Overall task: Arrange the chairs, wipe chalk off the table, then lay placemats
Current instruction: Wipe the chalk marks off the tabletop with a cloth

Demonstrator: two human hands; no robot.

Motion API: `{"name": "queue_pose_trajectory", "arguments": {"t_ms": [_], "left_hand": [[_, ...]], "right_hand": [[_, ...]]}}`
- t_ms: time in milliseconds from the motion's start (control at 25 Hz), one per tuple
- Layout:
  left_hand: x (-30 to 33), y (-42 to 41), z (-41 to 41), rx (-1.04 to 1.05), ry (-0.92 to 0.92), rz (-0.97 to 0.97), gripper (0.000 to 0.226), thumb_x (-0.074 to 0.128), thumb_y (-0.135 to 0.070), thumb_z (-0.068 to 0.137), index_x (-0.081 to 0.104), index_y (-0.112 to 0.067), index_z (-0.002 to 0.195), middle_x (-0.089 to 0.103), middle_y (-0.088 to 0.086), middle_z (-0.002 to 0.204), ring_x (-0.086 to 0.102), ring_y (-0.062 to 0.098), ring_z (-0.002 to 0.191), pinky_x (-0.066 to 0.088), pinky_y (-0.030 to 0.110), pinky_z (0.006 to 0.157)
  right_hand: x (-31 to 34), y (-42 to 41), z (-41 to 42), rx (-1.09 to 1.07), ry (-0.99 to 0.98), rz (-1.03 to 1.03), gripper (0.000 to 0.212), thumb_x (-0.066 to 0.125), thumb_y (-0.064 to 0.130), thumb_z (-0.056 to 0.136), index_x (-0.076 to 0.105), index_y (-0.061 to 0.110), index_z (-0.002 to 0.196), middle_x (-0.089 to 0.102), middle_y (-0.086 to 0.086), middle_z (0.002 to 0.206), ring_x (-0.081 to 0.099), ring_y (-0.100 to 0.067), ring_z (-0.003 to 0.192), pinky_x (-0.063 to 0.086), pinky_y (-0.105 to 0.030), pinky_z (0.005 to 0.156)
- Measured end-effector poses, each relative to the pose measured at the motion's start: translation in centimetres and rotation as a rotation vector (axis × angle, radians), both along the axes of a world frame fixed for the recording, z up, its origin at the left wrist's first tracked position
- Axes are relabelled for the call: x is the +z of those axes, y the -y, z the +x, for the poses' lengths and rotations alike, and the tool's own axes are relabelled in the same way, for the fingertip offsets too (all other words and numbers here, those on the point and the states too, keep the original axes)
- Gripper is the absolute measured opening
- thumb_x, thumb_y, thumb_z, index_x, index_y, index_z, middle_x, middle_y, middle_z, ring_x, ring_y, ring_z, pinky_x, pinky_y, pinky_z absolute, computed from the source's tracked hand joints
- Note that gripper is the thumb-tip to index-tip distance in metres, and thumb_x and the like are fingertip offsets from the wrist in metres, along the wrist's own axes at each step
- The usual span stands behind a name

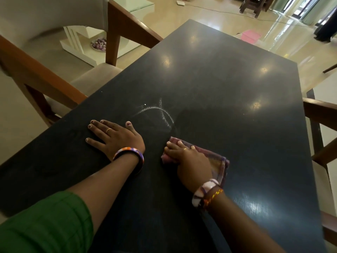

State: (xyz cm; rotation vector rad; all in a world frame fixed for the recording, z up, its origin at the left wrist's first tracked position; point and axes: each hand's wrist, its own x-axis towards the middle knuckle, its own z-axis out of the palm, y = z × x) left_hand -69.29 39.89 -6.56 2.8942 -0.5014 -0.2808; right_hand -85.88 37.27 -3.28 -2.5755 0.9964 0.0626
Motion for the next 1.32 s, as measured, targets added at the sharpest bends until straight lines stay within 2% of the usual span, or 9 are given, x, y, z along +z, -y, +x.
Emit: {"name": "queue_pose_trajectory", "arguments": {"t_ms": [160,280,480,600,760,920,1040,1200,1320], "left_hand": [[0.2,0.1,0.0,0.0,-0.012,-0.019,0.071,0.022,-0.043,0.096,0.005,0.004,0.145,-0.002,0.021,0.154,-0.005,0.032,0.144,-0.001,0.053,0.113],[0.2,-0.1,0.0,0.003,-0.019,-0.021,0.071,0.022,-0.044,0.096,0.005,0.004,0.145,-0.001,0.021,0.155,-0.004,0.031,0.144,-0.001,0.054,0.113],[0.2,0.0,-0.1,0.001,-0.017,-0.014,0.071,0.022,-0.043,0.096,0.005,0.005,0.145,-0.001,0.021,0.155,-0.004,0.031,0.144,-0.001,0.054,0.113],[0.5,-0.1,-0.3,0.003,-0.015,-0.015,0.07,0.023,-0.042,0.096,0.005,0.005,0.145,-0.001,0.021,0.155,-0.004,0.031,0.144,-0.001,0.054,0.113],[1.2,-0.5,0.0,-0.017,-0.097,-0.029,0.071,0.025,-0.043,0.097,0.002,0.003,0.146,-0.006,0.019,0.155,-0.007,0.03,0.144,-0.003,0.051,0.113],[1.8,-1.8,1.8,-0.158,-0.279,-0.06,0.078,0.036,-0.045,0.095,-0.005,-0.004,0.147,-0.019,0.016,0.153,-0.016,0.029,0.142,-0.005,0.05,0.113],[1.8,-2.4,5.5,-0.371,-0.231,-0.124,0.069,0.036,-0.041,0.096,0.002,-0.013,0.149,-0.027,0.01,0.152,-0.018,0.027,0.142,-0.002,0.049,0.114],[2.3,0.8,14.1,-0.546,-0.091,-0.244,0.05,0.032,-0.031,0.099,0.027,-0.009,0.144,0.008,0.012,0.156,0.003,0.028,0.144,0.005,0.049,0.113],[1.9,2.1,19.7,-0.616,-0.101,-0.126,0.039,0.03,-0.025,0.1,0.052,-0.004,0.125,0.043,0.018,0.139,0.024,0.031,0.138,0.013,0.048,0.111]], "right_hand": [[-0.4,7.8,4.2,-0.127,0.051,-0.004,0.044,0.048,0.013,0.093,0.05,0.028,0.135,0.038,0.007,0.148,0.028,-0.013,0.14,0.013,-0.019,0.112],[0.3,7.0,5.6,-0.184,0.02,-0.029,0.041,0.044,0.015,0.095,0.05,0.026,0.134,0.035,0.0,0.149,0.032,-0.022,0.137,0.025,-0.033,0.112],[1.0,-2.6,1.3,-0.063,0.047,-0.026,0.052,0.037,0.009,0.097,0.029,0.027,0.146,0.013,0.009,0.157,0.008,-0.017,0.145,0.01,-0.039,0.117],[0.3,1.9,2.9,-0.089,0.021,0.018,0.049,0.04,0.01,0.096,0.036,0.027,0.143,0.019,0.007,0.156,0.014,-0.017,0.144,0.009,-0.04,0.117],[-0.7,9.4,7.8,-0.238,-0.063,0.029,0.044,0.044,0.015,0.094,0.045,0.025,0.138,0.029,0.001,0.153,0.023,-0.023,0.142,0.022,-0.045,0.115],[0.2,2.1,7.1,-0.308,0.018,0.015,0.058,0.038,0.004,0.095,0.027,0.025,0.147,0.011,0.008,0.158,0.006,-0.016,0.146,0.003,-0.039,0.117],[0.3,-4.6,6.8,-0.254,0.02,0.042,0.057,0.037,0.016,0.098,0.016,0.028,0.149,0.002,0.014,0.157,-0.004,-0.009,0.145,-0.004,-0.034,0.115],[-0.4,1.3,7.1,-0.421,-0.102,0.08,0.052,0.031,0.042,0.1,0.013,0.039,0.148,-0.008,0.016,0.156,-0.018,-0.016,0.144,-0.015,-0.045,0.111],[-1.4,5.6,8.0,-0.703,-0.215,-0.011,0.057,0.023,0.059,0.094,0.003,0.046,0.146,-0.017,0.008,0.157,-0.024,-0.029,0.142,-0.017,-0.057,0.11]]}}
